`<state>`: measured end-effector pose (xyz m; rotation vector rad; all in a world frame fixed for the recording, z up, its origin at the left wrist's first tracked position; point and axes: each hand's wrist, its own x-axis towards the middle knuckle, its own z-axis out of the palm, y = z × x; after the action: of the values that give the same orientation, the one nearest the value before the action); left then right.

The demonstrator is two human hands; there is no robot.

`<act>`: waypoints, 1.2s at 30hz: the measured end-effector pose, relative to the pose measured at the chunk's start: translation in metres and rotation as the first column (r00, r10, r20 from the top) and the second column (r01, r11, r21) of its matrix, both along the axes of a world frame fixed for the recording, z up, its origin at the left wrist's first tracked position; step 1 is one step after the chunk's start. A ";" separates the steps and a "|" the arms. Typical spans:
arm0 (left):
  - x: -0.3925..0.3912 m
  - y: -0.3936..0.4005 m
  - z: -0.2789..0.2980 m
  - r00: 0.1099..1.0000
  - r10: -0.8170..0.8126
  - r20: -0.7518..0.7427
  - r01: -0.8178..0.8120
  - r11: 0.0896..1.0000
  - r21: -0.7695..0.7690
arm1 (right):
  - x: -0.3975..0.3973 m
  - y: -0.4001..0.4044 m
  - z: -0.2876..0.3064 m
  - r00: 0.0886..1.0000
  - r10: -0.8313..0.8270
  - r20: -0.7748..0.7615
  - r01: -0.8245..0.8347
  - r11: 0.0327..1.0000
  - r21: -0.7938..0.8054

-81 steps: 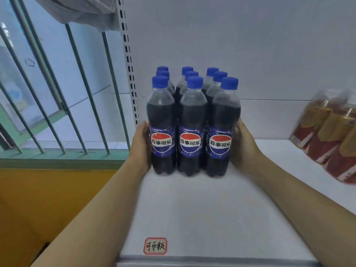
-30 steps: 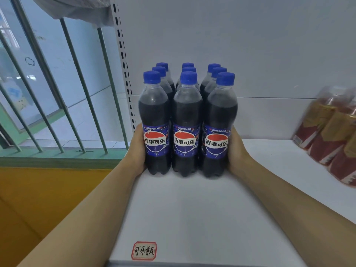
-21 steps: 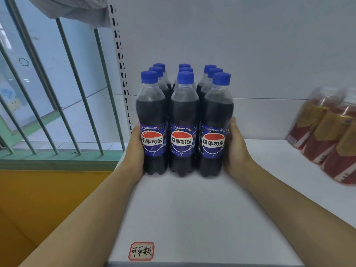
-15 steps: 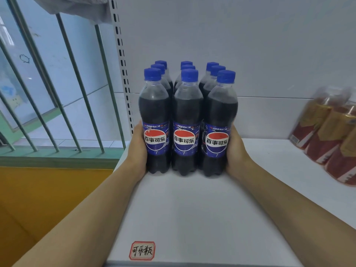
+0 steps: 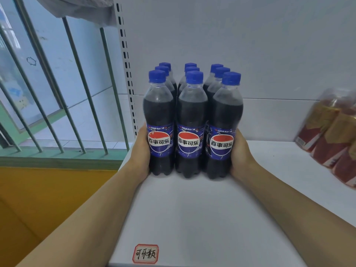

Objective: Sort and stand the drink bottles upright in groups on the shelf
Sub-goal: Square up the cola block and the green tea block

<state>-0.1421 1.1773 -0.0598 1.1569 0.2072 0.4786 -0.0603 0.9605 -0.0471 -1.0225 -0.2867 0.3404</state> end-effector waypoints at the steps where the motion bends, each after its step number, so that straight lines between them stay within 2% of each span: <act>1: -0.001 0.000 0.001 1.000 -0.012 -0.005 0.012 1.000 0.004 | 0.000 0.000 0.000 1.000 -0.004 -0.001 0.004 1.000 -0.003; 7: -0.003 0.000 0.009 1.000 -0.017 0.021 0.017 1.000 -0.008 | -0.001 -0.006 0.006 1.000 -0.017 -0.009 0.017 1.000 0.010; 20: 0.002 0.003 0.004 0.999 -0.042 0.020 0.041 0.998 0.054 | 0.002 0.001 0.005 0.997 0.013 -0.081 -0.019 0.997 -0.072; 36: 0.001 0.003 0.005 0.999 -0.046 0.009 0.045 0.996 0.083 | 0.005 0.000 0.004 0.999 0.011 -0.041 -0.015 0.994 -0.110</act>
<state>-0.1409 1.1806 -0.0548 1.2371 0.1524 0.4564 -0.0551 0.9607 -0.0428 -1.1216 -0.2404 0.3917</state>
